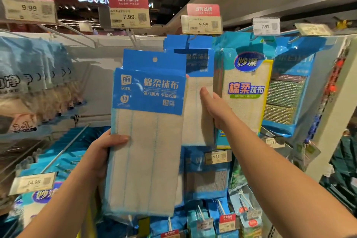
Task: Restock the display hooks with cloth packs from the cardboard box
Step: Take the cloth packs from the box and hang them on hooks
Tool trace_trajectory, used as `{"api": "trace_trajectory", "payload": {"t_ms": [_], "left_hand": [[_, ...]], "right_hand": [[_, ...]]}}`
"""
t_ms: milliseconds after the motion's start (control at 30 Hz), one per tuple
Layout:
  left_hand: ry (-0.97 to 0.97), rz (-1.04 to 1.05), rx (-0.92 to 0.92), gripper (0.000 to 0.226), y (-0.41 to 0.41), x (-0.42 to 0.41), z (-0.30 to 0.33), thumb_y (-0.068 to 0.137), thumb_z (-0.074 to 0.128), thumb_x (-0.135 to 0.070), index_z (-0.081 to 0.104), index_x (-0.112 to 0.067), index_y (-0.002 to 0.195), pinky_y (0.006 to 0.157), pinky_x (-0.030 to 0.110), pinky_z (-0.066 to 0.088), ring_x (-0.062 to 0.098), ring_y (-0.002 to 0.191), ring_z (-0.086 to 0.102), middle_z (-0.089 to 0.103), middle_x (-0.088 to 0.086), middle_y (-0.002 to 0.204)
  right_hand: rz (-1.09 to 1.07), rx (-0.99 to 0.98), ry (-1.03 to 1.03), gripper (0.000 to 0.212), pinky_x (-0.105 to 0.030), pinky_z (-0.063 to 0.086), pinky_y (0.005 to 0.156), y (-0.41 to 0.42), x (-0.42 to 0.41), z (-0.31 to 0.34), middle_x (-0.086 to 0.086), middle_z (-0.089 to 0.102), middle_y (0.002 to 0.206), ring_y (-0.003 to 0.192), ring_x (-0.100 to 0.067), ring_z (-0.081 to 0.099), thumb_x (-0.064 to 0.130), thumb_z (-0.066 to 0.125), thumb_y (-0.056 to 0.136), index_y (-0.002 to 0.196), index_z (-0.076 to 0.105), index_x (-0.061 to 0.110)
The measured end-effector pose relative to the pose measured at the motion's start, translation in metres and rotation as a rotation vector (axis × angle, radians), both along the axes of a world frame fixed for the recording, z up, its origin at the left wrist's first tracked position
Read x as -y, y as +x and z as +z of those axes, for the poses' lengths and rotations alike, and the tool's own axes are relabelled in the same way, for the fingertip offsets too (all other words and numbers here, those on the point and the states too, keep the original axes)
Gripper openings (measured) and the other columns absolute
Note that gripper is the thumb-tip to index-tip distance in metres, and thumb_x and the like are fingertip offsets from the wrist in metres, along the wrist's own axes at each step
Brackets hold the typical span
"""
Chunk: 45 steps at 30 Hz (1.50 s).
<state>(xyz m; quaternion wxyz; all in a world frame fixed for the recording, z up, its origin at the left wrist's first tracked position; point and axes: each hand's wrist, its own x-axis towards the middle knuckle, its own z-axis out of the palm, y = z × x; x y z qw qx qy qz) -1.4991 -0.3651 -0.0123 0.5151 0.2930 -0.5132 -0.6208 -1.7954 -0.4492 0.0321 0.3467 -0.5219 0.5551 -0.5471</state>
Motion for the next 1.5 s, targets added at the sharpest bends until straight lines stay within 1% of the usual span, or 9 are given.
{"api": "trace_trajectory", "payload": {"t_ms": [133, 233, 400, 500, 700, 933, 1133, 1367, 1500], "left_hand": [[0.049, 0.055, -0.042, 0.018, -0.007, 0.004, -0.001, 0.073, 0.065, -0.011, 0.068, -0.001, 0.088, 0.045, 0.034, 0.057, 0.025, 0.052, 0.068, 0.071, 0.013, 0.067], [0.076, 0.027, -0.022, 0.07, -0.011, 0.009, -0.001, 0.029, 0.092, -0.022, 0.071, -0.003, 0.092, 0.048, 0.037, 0.059, 0.028, 0.058, 0.07, 0.073, 0.016, 0.074], [0.07, 0.033, -0.009, 0.095, -0.016, 0.016, -0.002, 0.019, 0.094, -0.028, 0.065, -0.002, 0.105, 0.052, 0.037, 0.06, 0.027, 0.063, 0.072, 0.074, 0.014, 0.08], [0.067, -0.001, -0.024, 0.061, -0.018, 0.02, -0.003, 0.045, 0.085, -0.02, 0.067, -0.003, 0.101, 0.057, 0.039, 0.061, 0.028, 0.067, 0.071, 0.072, 0.016, 0.084], [0.046, 0.009, 0.003, 0.104, -0.03, 0.027, -0.009, 0.021, 0.096, -0.035, 0.063, 0.0, 0.113, 0.062, 0.041, 0.061, 0.031, 0.074, 0.071, 0.073, 0.017, 0.091], [-0.051, 0.061, 0.028, 0.072, -0.067, 0.034, -0.012, 0.052, 0.075, -0.027, 0.06, -0.006, 0.12, 0.076, 0.044, 0.057, 0.032, 0.088, 0.069, 0.072, 0.016, 0.103], [-0.135, 0.119, 0.123, 0.072, -0.092, 0.034, 0.002, 0.057, 0.077, -0.045, 0.053, -0.024, 0.122, 0.083, 0.042, 0.056, 0.023, 0.098, 0.071, 0.073, 0.003, 0.11], [-0.153, 0.116, 0.259, 0.088, -0.099, 0.032, 0.011, 0.072, 0.078, -0.058, 0.04, -0.027, 0.145, 0.097, 0.043, 0.055, 0.015, 0.11, 0.069, 0.066, -0.005, 0.129], [-0.205, 0.136, 0.281, 0.081, -0.102, 0.029, 0.015, 0.075, 0.069, -0.048, 0.042, -0.024, 0.147, 0.087, 0.029, 0.057, 0.009, 0.109, 0.069, 0.067, -0.009, 0.128]], "right_hand": [[-0.015, -0.048, 0.087, 0.077, -0.039, 0.032, 0.111, 0.011, 0.012, 0.006, 0.003, 0.039, 0.15, 0.139, -0.026, 0.036, 0.068, 0.037, 0.095, 0.152, 0.033, 0.016], [-0.002, -0.038, 0.138, 0.084, -0.049, 0.029, 0.116, 0.017, 0.018, 0.008, -0.009, 0.031, 0.159, 0.143, -0.032, 0.032, 0.069, 0.035, 0.095, 0.154, 0.027, 0.009], [-0.04, 0.003, 0.172, 0.091, -0.05, 0.03, 0.115, 0.02, 0.021, 0.004, -0.01, 0.028, 0.16, 0.143, -0.033, 0.033, 0.071, 0.039, 0.091, 0.155, 0.022, 0.008], [-0.113, -0.023, 0.153, 0.089, -0.051, 0.028, 0.117, 0.025, 0.002, -0.005, -0.007, 0.023, 0.162, 0.146, -0.031, 0.027, 0.066, 0.043, 0.093, 0.158, 0.012, 0.013], [0.126, 0.222, 0.01, 0.06, -0.041, 0.033, 0.115, 0.039, -0.072, -0.072, 0.01, 0.056, 0.138, 0.131, -0.013, 0.049, 0.076, 0.048, 0.084, 0.129, 0.05, 0.037], [0.172, 0.262, -0.038, 0.103, -0.045, 0.032, 0.116, 0.041, -0.09, -0.101, 0.019, 0.054, 0.141, 0.132, -0.006, 0.048, 0.092, 0.054, 0.062, 0.147, 0.035, 0.037], [-0.035, 0.163, -0.148, 0.009, 0.0, 0.037, 0.078, 0.026, -0.09, -0.071, 0.04, 0.057, 0.095, 0.086, 0.032, 0.049, 0.037, 0.046, 0.102, 0.107, 0.053, 0.037], [-0.081, 0.133, -0.211, 0.022, -0.008, 0.037, 0.092, 0.007, -0.076, -0.047, 0.034, 0.055, 0.109, 0.101, 0.022, 0.051, 0.043, 0.046, 0.101, 0.121, 0.052, 0.034], [-0.059, 0.142, -0.194, 0.007, -0.009, 0.034, 0.084, 0.001, -0.072, -0.032, 0.04, 0.044, 0.093, 0.081, 0.027, 0.046, 0.042, 0.045, 0.102, 0.107, 0.041, 0.04]]}}
